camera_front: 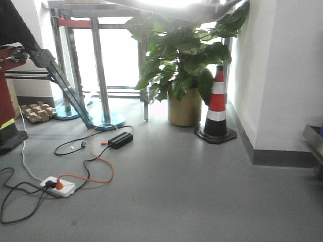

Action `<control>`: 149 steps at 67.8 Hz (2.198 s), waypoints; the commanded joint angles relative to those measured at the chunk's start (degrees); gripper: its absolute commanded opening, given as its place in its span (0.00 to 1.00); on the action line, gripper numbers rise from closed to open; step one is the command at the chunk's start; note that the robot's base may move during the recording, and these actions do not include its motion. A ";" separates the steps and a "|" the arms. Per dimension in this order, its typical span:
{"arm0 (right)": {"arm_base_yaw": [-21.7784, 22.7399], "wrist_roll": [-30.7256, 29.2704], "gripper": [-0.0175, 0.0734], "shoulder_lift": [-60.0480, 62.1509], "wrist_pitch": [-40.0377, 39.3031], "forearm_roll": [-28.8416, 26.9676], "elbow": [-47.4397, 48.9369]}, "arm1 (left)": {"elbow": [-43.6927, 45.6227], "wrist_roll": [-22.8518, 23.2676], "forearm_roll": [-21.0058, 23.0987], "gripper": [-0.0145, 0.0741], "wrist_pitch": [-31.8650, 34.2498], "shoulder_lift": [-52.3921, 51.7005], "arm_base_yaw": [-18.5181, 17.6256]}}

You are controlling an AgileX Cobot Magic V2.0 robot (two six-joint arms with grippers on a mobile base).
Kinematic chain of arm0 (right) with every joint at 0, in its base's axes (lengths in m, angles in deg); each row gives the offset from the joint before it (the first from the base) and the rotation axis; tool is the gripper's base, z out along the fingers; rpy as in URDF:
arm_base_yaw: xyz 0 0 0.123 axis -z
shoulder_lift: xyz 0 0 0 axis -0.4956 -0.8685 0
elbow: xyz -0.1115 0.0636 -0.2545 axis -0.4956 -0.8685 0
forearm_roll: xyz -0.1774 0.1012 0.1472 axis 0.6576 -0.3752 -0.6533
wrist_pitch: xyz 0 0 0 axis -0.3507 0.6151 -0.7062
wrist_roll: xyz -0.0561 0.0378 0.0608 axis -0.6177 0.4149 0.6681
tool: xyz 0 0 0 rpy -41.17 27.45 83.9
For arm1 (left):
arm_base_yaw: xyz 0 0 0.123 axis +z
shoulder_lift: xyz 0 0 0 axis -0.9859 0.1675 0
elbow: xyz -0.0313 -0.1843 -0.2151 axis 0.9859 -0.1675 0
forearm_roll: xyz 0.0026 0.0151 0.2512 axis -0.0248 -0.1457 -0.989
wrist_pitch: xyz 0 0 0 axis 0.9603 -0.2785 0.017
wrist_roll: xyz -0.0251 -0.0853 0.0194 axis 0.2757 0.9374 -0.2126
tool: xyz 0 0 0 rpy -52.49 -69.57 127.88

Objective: Stack silver trays without gaps
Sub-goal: 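Hold the tray in both grippers while the base drives around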

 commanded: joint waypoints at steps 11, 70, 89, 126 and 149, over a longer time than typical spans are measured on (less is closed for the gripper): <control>-0.50 -0.65 0.18 0.39 -21.08 -0.61 0.59 | 0.28 0.70 -1.12 0.15 5.95 0.45 -0.29; -0.50 -0.65 0.18 0.39 -21.47 -0.61 0.59 | 0.28 0.70 -2.23 0.15 6.22 0.45 -0.29; -0.50 -0.65 0.18 0.39 -21.47 -0.61 0.59 | 0.28 0.70 -2.45 0.15 6.22 0.45 -0.29; -0.50 -0.65 0.18 0.39 -26.93 -0.61 0.59 | 0.28 0.70 -2.45 0.15 6.22 0.45 -0.29; -0.50 -0.65 0.18 0.39 -28.19 -0.61 0.59 | 0.28 0.70 -2.45 0.15 6.22 0.45 -0.29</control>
